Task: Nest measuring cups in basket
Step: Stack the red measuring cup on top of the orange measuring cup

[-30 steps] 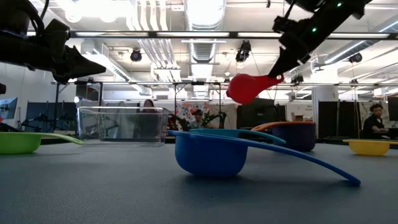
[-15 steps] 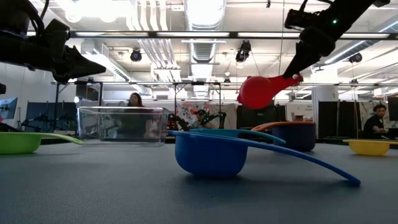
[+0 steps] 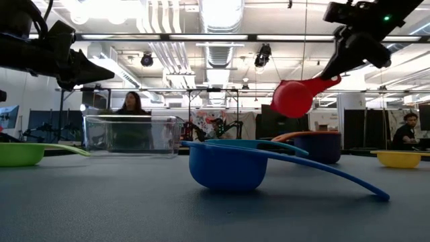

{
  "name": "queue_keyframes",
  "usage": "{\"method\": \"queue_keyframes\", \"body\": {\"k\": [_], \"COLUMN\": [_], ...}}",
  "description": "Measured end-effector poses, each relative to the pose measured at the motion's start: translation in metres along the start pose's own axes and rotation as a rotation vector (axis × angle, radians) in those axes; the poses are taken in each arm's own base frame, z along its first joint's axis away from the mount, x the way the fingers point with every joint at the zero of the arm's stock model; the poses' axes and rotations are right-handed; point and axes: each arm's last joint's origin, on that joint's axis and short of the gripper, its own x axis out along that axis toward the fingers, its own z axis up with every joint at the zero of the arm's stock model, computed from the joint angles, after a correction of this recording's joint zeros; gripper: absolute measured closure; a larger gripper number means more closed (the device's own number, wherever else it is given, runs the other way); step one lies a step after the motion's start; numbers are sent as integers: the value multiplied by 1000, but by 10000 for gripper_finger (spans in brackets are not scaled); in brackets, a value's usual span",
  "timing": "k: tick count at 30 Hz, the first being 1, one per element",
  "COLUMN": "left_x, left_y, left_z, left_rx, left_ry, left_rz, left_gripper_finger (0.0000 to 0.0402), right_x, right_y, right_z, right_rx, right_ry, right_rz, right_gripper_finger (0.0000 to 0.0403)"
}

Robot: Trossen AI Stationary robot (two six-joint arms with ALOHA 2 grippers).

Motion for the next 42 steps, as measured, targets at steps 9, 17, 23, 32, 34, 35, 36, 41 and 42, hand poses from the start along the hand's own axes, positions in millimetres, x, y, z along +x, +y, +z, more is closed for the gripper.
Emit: {"method": "queue_keyframes", "body": {"k": [9,17,23,32,34,35,36,41,42], "left_x": [0,0,0,0,0,0,0,0,0], "left_y": [0,0,0,0,0,0,0,0,0], "left_z": [0,0,0,0,0,0,0,0,0], "left_rx": [0,0,0,0,0,0,0,0,0], "left_ry": [0,0,0,0,0,0,0,0,0], "left_rz": [0,0,0,0,0,0,0,0,0], "left_gripper_finger": [402,402,402,402,402,402,402,402,402], "right_x": [-12,-17,-17,-17,-16,-14,-13,2,6], "right_y": [12,17,18,18,19,20,22,32,34], "right_z": [-7,-8,-9,-9,-9,-8,-8,1,3], "right_rx": [-57,-97,-95,-89,-93,-93,-92,-66,-56], "right_ry": [-10,-26,-24,-23,-17,-12,-8,-8,-12], "right_rz": [9,29,30,29,24,17,7,-58,-76], "right_gripper_finger": [394,394,394,394,394,394,394,394,394]}}
